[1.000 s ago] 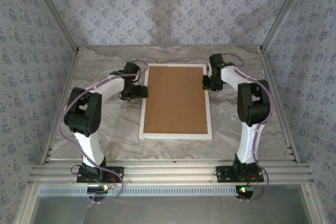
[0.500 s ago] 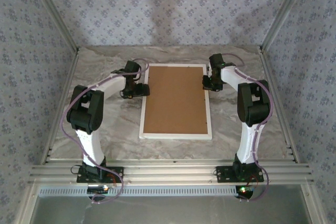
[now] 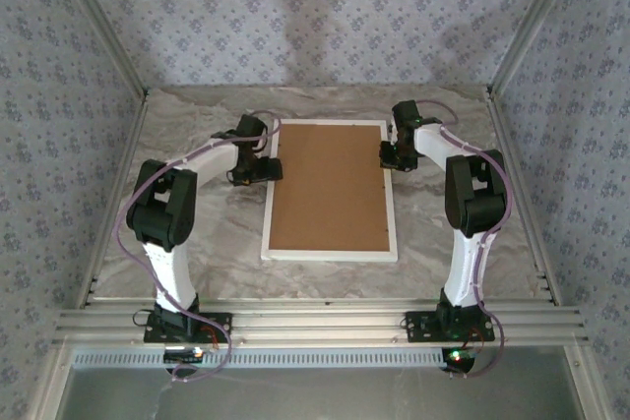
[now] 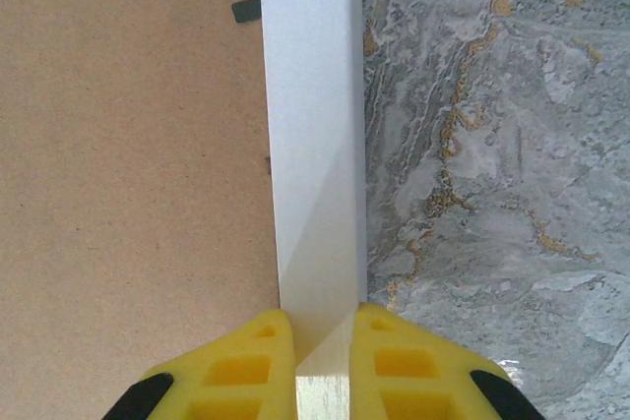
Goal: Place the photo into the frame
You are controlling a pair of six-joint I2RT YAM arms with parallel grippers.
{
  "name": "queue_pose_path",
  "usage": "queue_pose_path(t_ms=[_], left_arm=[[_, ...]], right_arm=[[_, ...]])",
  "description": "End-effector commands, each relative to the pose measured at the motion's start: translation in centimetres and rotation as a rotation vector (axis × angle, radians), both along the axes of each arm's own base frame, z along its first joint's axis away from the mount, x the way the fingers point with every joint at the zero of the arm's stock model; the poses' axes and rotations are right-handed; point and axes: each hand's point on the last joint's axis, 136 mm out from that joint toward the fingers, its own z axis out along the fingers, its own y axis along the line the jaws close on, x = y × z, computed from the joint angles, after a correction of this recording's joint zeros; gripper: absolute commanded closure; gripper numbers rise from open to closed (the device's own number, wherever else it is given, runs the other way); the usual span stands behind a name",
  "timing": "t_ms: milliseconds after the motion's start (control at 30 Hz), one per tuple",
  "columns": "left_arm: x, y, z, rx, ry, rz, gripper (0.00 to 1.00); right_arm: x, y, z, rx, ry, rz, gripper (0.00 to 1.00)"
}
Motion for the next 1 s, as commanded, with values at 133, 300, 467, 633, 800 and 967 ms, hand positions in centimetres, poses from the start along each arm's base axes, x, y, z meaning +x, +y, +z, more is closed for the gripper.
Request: queue_pose_path(t_ms=[133, 300, 467, 633, 800, 967], left_arm=[[-5.0, -2.7, -5.6, 0.017, 0.194, -0.061, 0.17], [-4.2, -3.0, -4.6, 0.020, 0.165, -0.066, 0.17], [-2.2, -2.7, -0.7, 0.042, 0.068, -0.076, 0.16], [-1.1, -1.7, 2.9, 0.030, -0.017, -0.056, 0.15], [-1.0, 0.0, 4.9, 0.030, -0.068, -0.019, 0.15], [-1.5, 1.8, 5.2, 0.041, -0.075, 0.016, 0.14]], right_arm=[[-1.1, 0.8, -0.3, 0.021, 0.032, 0.006, 0.85], [-1.2, 0.8, -0.2, 0.023, 0.035, 0.005, 0.85], [-1.0, 0.7, 0.0, 0.026, 0.031, 0.001, 0.85], [-1.1, 0.7, -0.1, 0.025, 0.034, 0.003, 0.85], [-1.0, 0.8, 0.0, 0.027, 0.032, 0.003, 0.85], [-0.9, 0.7, 0.0, 0.025, 0.028, 0.001, 0.85]])
